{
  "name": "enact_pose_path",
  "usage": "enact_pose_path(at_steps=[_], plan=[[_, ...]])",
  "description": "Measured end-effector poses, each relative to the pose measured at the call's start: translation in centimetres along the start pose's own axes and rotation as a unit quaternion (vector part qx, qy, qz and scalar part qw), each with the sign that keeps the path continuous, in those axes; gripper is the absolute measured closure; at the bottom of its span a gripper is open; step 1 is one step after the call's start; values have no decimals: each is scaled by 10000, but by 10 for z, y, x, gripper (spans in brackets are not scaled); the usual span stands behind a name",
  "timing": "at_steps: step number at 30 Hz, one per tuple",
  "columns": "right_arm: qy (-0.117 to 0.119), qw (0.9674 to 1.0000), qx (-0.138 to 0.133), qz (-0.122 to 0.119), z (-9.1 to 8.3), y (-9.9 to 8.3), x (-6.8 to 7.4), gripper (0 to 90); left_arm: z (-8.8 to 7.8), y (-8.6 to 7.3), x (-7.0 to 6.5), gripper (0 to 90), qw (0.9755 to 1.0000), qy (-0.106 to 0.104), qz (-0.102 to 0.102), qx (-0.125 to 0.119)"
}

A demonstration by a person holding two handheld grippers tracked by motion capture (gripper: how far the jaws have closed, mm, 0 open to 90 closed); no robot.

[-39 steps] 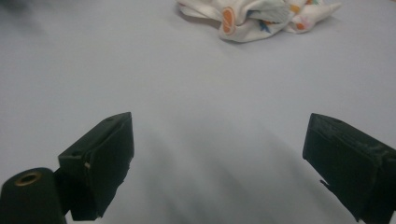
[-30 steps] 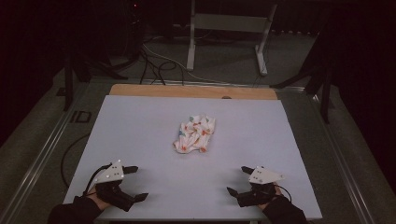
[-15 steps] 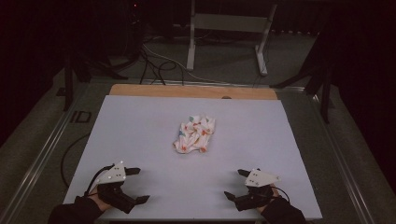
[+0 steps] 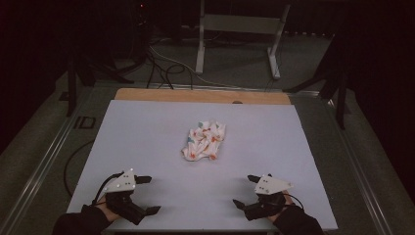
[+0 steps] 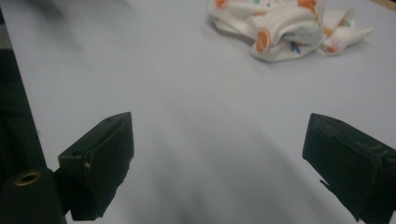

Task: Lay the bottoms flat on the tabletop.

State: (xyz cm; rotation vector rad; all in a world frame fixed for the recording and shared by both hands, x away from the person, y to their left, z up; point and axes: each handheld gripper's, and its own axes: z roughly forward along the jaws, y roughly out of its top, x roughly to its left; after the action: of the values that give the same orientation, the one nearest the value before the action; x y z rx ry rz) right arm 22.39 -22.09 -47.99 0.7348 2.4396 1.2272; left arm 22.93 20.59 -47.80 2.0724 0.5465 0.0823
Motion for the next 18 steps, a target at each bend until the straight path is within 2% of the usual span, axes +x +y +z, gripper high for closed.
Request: enact_pose_path(at_steps=[1, 6, 11, 18], plan=[[30, 10000, -42, 52, -1, 2, 0, 89, 0, 2, 0, 1, 10000, -27, 9, -2], [55, 9999, -145, -14, -8, 18, -5, 89, 0, 10, -2, 1, 9999, -80, 64, 33], [36, 9997, -237, -88, -12, 36, -13, 89, -1, 20, 1, 2, 9999, -33, 108, -4], [37, 9994, -281, -207, -9, 53, -20, 90, -1, 34, 6, 1, 9998, 35, 209, 8]])
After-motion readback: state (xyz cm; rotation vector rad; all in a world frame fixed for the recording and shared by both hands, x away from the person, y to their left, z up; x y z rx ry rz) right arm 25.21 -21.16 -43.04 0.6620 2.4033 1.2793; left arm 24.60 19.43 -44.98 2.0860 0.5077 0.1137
